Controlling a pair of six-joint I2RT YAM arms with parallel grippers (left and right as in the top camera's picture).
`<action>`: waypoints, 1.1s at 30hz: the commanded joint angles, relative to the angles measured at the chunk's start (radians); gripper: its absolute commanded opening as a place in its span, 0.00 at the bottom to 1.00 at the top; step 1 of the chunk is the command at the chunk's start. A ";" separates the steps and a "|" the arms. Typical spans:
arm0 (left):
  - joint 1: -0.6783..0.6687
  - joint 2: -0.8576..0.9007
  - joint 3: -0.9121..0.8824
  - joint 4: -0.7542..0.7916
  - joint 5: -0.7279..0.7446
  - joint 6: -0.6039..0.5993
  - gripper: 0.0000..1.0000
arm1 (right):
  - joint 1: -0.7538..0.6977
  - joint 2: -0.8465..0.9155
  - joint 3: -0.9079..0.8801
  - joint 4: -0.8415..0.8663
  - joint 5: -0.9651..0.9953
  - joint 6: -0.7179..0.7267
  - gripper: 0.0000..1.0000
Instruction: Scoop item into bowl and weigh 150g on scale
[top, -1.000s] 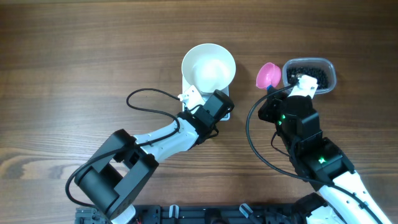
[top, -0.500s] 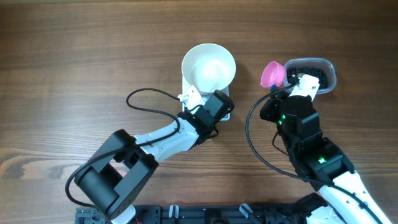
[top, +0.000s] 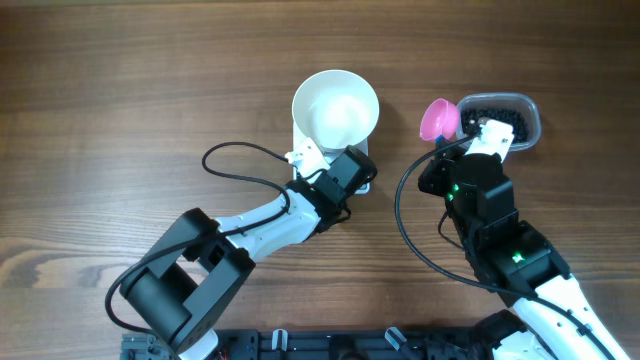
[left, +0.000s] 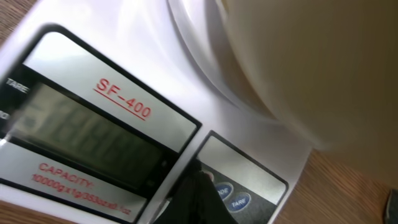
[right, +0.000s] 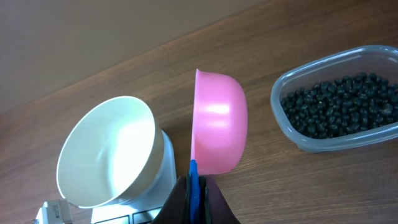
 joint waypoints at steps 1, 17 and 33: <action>0.004 0.027 -0.022 -0.031 -0.030 0.012 0.04 | -0.004 0.007 0.013 0.006 0.036 -0.035 0.04; 0.004 -0.375 0.006 -0.200 -0.061 0.250 0.07 | -0.004 0.007 0.013 0.040 0.081 -0.035 0.04; 0.341 -0.755 0.006 -0.449 -0.318 0.465 0.58 | -0.004 0.007 0.013 0.080 0.125 -0.035 0.04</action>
